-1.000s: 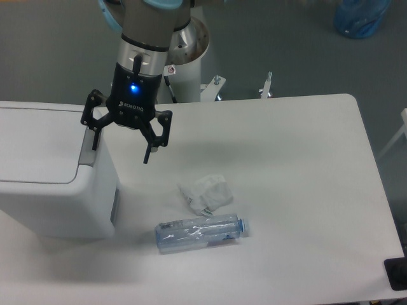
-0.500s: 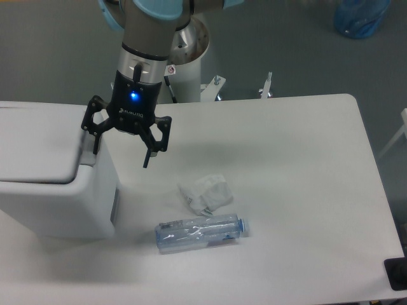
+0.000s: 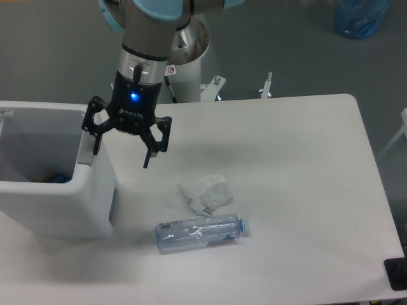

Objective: Open the trash can

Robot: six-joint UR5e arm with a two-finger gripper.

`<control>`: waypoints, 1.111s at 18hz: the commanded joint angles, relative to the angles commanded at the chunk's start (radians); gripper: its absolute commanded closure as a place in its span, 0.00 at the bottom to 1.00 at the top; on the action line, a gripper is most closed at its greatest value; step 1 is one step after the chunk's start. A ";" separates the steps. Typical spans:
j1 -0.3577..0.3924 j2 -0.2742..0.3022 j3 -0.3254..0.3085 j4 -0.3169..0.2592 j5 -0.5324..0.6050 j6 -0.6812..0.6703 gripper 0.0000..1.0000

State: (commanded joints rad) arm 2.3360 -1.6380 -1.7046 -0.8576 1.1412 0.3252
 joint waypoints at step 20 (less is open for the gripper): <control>0.332 -0.286 0.086 -0.004 0.205 0.779 0.00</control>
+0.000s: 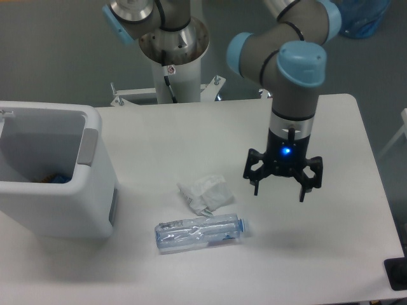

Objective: Open the trash can

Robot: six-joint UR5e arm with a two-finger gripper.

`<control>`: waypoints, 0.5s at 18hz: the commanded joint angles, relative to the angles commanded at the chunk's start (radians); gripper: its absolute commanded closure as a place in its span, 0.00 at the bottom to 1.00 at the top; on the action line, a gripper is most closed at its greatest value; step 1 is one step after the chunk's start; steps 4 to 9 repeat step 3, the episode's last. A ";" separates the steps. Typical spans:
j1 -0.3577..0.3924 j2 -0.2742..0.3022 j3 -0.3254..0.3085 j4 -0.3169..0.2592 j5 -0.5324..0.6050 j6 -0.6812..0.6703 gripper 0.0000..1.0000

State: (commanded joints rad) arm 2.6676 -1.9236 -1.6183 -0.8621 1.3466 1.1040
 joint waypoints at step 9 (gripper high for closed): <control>-0.005 -0.005 -0.023 0.000 0.066 0.017 0.00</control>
